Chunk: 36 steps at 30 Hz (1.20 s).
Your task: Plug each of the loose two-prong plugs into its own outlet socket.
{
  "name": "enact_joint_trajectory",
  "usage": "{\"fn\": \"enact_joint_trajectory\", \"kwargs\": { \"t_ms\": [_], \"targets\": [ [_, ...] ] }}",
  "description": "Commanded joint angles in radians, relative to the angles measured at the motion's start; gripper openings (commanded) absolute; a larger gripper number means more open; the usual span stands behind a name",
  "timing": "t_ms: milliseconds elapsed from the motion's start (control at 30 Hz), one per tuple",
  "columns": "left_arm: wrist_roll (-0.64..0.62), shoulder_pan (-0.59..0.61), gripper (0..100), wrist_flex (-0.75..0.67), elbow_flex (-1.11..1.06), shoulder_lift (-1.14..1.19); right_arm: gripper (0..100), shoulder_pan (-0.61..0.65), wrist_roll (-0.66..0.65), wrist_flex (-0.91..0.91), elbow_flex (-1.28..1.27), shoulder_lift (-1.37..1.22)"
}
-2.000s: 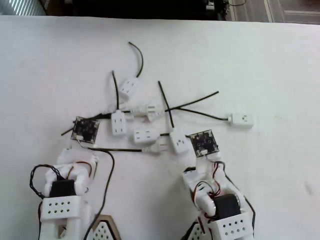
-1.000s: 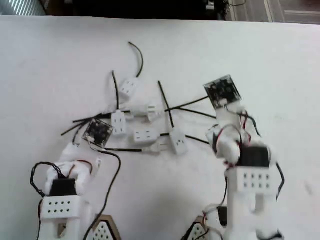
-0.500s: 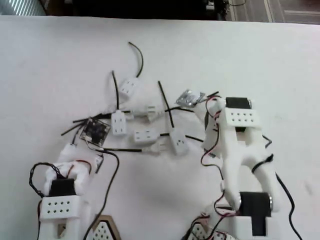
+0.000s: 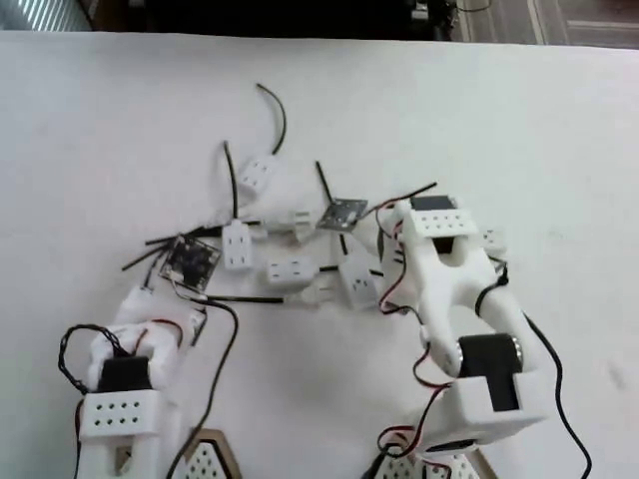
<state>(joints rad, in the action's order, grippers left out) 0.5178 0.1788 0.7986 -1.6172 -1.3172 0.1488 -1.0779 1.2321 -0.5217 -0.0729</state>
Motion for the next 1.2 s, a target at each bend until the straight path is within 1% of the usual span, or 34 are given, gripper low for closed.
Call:
{"fn": "enact_joint_trajectory", "kwargs": {
  "t_ms": [0, 100, 233, 300, 433, 533, 600, 667, 733, 800, 900, 1033, 1100, 1167],
  "targets": [
    [-0.014, 0.012, 19, -0.006, 0.015, -0.008, 25.9, 0.018, -0.008, -0.050, 0.041, -0.033],
    [-0.014, 0.012, 19, -0.006, 0.014, -0.008, 14.8, 0.022, -0.008, -0.076, 0.046, -0.077],
    [-0.012, 0.012, 19, -0.006, 0.014, -0.008, 2.2, 0.021, -0.008, -0.056, 0.074, -0.081],
    [-0.012, 0.012, 19, -0.006, 0.014, -0.008, 2.2, 0.016, 0.002, -0.010, 0.098, -0.062],
    [-0.012, 0.012, 19, -0.006, 0.014, -0.008, 1.8, 0.016, 0.081, 0.073, 0.147, 0.021],
    [-0.012, 0.012, 20, -0.005, 0.020, -0.008, 4.2, 0.018, 0.132, 0.122, 0.173, 0.120],
    [-0.020, 0.013, 24, -0.002, 0.020, -0.008, 11.6, 0.024, 0.166, 0.170, 0.183, 0.196],
    [-0.028, 0.039, 28, 0.000, 0.021, -0.008, 21.2, 0.039, 0.176, 0.211, 0.183, 0.275],
    [-0.069, 0.085, 30, 0.000, 0.040, -0.008, 28.6, 0.058, 0.180, 0.243, 0.183, 0.357],
    [-0.087, 0.128, 30, -0.005, 0.044, -0.008, 33.4, 0.099, 0.176, 0.275, 0.180, 0.432],
    [-0.092, 0.179, 30, -0.006, 0.048, -0.008, 35.4, 0.216, 0.180, 0.341, 0.172, 0.509],
    [-0.092, 0.185, 29, -0.006, 0.049, -0.008, 35.1, 0.420, 0.183, 0.358, 0.118, 0.527],
    [-0.092, 0.185, 29, -0.006, 0.049, -0.008, 35.1, 0.509, 0.204, 0.314, 0.066, 0.526],
    [-0.092, 0.185, 29, -0.006, 0.049, -0.008, 35.1, 0.565, 0.290, 0.229, 0.012, 0.526]
  ]
}}
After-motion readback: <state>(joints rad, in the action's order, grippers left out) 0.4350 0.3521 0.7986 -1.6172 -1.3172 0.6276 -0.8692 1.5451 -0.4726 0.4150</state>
